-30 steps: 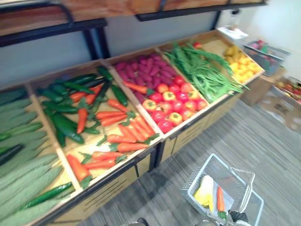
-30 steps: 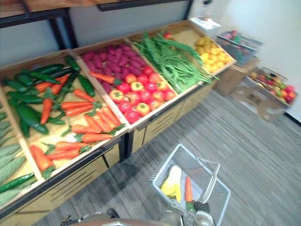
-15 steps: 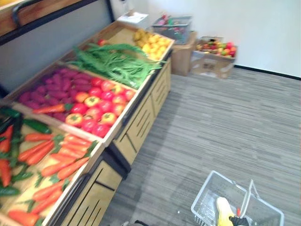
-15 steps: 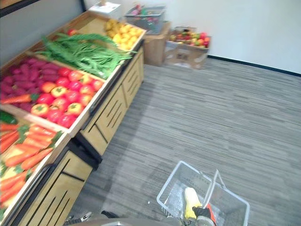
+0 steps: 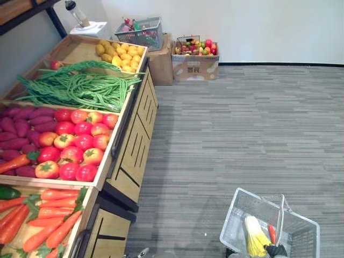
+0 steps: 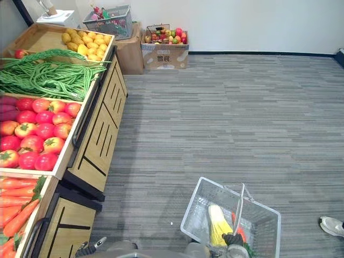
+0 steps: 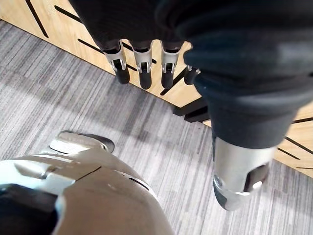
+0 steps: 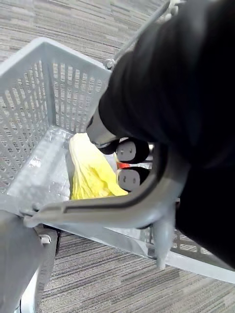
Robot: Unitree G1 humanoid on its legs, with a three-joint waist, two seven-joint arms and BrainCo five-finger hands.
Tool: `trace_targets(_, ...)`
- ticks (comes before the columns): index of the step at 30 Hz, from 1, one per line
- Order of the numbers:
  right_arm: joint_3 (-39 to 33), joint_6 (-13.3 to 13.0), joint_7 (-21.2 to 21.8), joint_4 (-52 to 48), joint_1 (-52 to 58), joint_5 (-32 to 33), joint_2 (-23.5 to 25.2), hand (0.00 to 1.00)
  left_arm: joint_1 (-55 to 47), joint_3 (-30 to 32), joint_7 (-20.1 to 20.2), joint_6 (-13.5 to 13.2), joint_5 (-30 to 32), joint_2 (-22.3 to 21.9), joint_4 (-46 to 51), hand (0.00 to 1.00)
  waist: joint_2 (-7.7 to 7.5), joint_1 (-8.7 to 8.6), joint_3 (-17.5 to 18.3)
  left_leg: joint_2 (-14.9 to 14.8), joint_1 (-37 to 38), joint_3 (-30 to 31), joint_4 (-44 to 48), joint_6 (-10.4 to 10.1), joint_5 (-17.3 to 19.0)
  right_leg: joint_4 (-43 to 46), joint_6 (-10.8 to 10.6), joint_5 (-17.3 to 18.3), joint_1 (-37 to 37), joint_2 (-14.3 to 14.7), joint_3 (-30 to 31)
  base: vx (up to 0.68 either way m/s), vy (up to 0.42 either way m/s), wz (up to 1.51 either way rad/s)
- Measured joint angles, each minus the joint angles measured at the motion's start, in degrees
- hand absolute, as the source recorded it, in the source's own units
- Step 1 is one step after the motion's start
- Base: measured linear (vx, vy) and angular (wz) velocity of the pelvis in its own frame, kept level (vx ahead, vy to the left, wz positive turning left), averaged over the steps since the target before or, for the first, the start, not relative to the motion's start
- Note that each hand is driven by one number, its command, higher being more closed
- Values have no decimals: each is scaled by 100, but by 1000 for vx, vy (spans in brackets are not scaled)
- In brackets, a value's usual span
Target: Pick vegetable in the basket
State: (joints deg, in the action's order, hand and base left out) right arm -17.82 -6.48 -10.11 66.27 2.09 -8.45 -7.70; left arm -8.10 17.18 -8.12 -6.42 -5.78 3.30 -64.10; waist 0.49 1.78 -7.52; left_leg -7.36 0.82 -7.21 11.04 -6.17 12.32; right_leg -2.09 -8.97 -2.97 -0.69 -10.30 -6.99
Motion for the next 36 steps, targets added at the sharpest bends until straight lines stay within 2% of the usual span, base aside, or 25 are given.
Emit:
trace_targets(5, -199, 0, 67, 6, 73, 65, 77, 100, -13, -15, 55, -19, 253, 58, -97, 0, -125, -26, 126, 151, 35, -206, -93, 53, 55, -195, -46, -145, -44, -114, 268, -42, 45, -23)
trace_targets(11, -306, 3, 95, 7, 142, 228, 85, 100, -6, -109, 111, -53, 432, 100, -170, 0, -136, -34, 241, 202, 168, -361, -72, 85, 153, -13, -90, -168, -184, -132, 445, 67, 31, -20)
trace_targets(13, -419, 1, 121, -6, 49, 229, 88, 100, 7, -125, 111, -56, 444, 97, -167, 0, -108, -20, 219, 169, 244, -368, -72, 135, 191, 675, 125, -15, -527, -78, 483, 29, 25, -32)
trace_targets(15, -430, -14, 117, -29, -49, 285, 85, 100, 13, -214, 111, -58, 442, 98, -137, 0, -118, -8, 90, 147, 473, -510, -99, 192, 248, 1936, 371, 141, -1009, -61, 487, -22, 28, -35)
trace_targets(16, -436, -15, 107, -37, -80, 292, 87, 100, 15, -235, 110, -60, 443, 104, -107, 0, -121, -9, 38, 155, 586, -554, -105, 207, 282, 2274, 378, 145, -1105, -88, 466, -40, 35, -34)
trace_targets(17, -435, -20, 88, -63, -91, 332, 101, 100, 6, -241, 114, -60, 445, 138, -79, 0, -236, -4, -32, 192, 718, -622, -114, 243, 337, 2699, 379, 145, -1244, -168, 388, -51, 34, -30)
trace_targets(18, -410, -46, 79, -75, -84, 397, 122, 100, 3, -237, 111, -57, 447, 193, -80, 0, -231, -19, -33, 225, 859, -673, -144, 277, 374, 3025, 378, 145, -1371, -308, 262, -34, 22, -29)
trace_targets(19, -402, -78, 75, -94, -65, 402, 141, 100, -4, -234, 111, -55, 451, 213, -84, 0, -329, -34, -38, 257, 936, -710, -220, 302, 378, 3094, 377, 149, -1424, -397, 129, 3, 25, -25)
trace_targets(21, -376, -126, 70, -119, -68, 401, 152, 100, -15, -233, 103, -58, 452, 224, -83, 0, -310, -21, -9, 258, 991, -813, -365, 315, 334, 2840, 489, 231, -1411, -507, -258, 50, 27, -22)
trace_targets(24, -286, -122, 74, -114, -82, 397, 186, 100, -10, -233, 105, -51, 462, 256, -87, 0, -336, -26, -16, 183, 950, -958, -491, 208, 265, 1709, 368, 134, -1397, -342, -618, 157, -58, -16)
trace_targets(25, -303, -88, 72, -99, -69, 401, 239, 100, -26, -233, 112, -49, 470, 289, -90, 0, -381, -58, -8, 174, 983, -941, -511, 101, 301, 1421, 318, -79, -1354, -291, -644, 225, -154, 0)
trace_targets(26, -431, -47, 52, -77, -116, 404, 193, 100, 0, -269, 117, -43, 483, 191, -131, 0, -229, -86, -35, -17, 1058, -889, -544, 3, 278, 1531, 364, -17, -1287, -131, -749, 243, -171, 3)
trace_targets(28, -438, -13, 51, -77, -119, 403, 116, 100, 15, -274, 113, -51, 484, 119, -117, 0, -32, -129, -17, -188, 1047, -691, -582, -87, 228, 1748, 433, 283, -1353, 7, -884, 262, -191, 7)
trace_targets(29, -439, -14, 49, -81, -118, 404, 112, 100, -2, -276, 114, -52, 481, 72, -118, 0, 7, -158, -4, -256, 1016, -578, -457, -182, 170, 1891, 483, 482, -1374, 53, -931, 286, -246, 16)
trace_targets(32, -442, -13, 47, -74, -38, 404, 117, 100, -2, -279, 113, -47, 462, 78, -95, 0, 21, -196, 48, -469, 705, -203, 384, -281, 95, 2028, 566, 874, -1175, 123, -1127, 199, -202, 21)
trace_targets(35, -430, -14, 46, -55, 3, 406, 116, 100, 2, -276, 103, -49, 359, 63, 34, 0, 11, -185, 66, -592, 168, 180, 1463, -502, -280, 1900, 626, 996, -898, 197, -1215, 187, -175, 19)
trace_targets(36, -409, -15, 47, -28, 2, 405, 117, 100, 3, -270, 95, -51, 280, 56, 66, 0, 17, -159, 67, -617, -60, 339, 1903, -651, -567, 1773, 645, 995, -765, 258, -1221, 214, -143, -3)
